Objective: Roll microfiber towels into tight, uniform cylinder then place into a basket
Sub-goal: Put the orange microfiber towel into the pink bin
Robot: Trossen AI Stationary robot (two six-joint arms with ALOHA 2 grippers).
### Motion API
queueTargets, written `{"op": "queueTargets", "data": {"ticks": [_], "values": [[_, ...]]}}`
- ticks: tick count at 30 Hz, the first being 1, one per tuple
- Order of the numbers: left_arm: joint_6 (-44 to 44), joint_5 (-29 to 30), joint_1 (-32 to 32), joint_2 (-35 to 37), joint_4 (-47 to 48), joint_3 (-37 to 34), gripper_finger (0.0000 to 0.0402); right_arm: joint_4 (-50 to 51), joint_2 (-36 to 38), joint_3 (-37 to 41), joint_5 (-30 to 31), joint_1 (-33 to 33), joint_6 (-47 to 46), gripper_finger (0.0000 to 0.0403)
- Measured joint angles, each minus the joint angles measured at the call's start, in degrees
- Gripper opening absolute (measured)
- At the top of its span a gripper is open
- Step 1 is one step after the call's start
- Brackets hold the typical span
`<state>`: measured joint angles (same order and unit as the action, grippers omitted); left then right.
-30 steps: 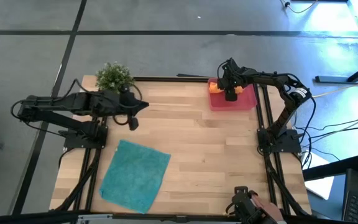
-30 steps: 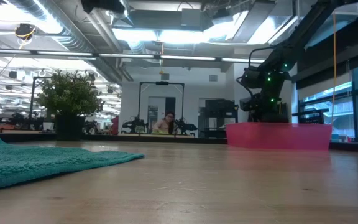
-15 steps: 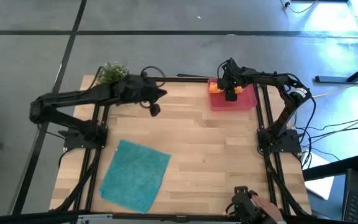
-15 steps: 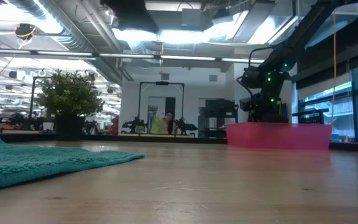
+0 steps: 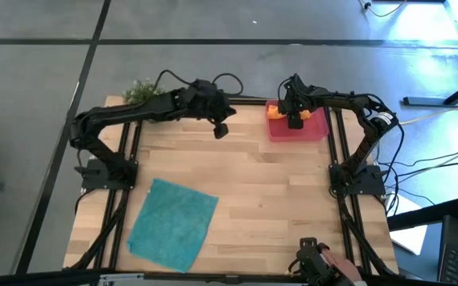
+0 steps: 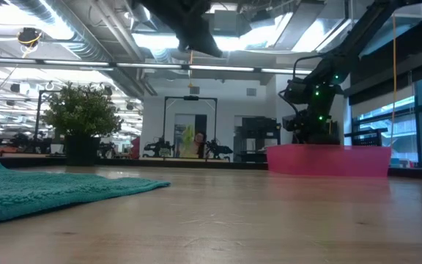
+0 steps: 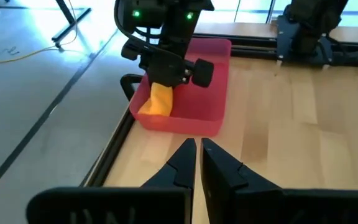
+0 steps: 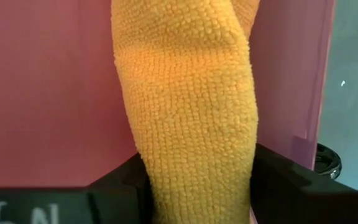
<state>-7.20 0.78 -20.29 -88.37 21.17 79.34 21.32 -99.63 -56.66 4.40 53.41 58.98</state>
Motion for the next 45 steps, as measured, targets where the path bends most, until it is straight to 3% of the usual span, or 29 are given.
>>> {"op": "queueTargets", "data": {"ticks": [45], "values": [[0.7, 0.0, 0.1, -1.5, 0.8, 0.4, 0.0014, -0.3, 0.0, 0.0, 0.0, 0.0, 0.0, 0.0189]]}}
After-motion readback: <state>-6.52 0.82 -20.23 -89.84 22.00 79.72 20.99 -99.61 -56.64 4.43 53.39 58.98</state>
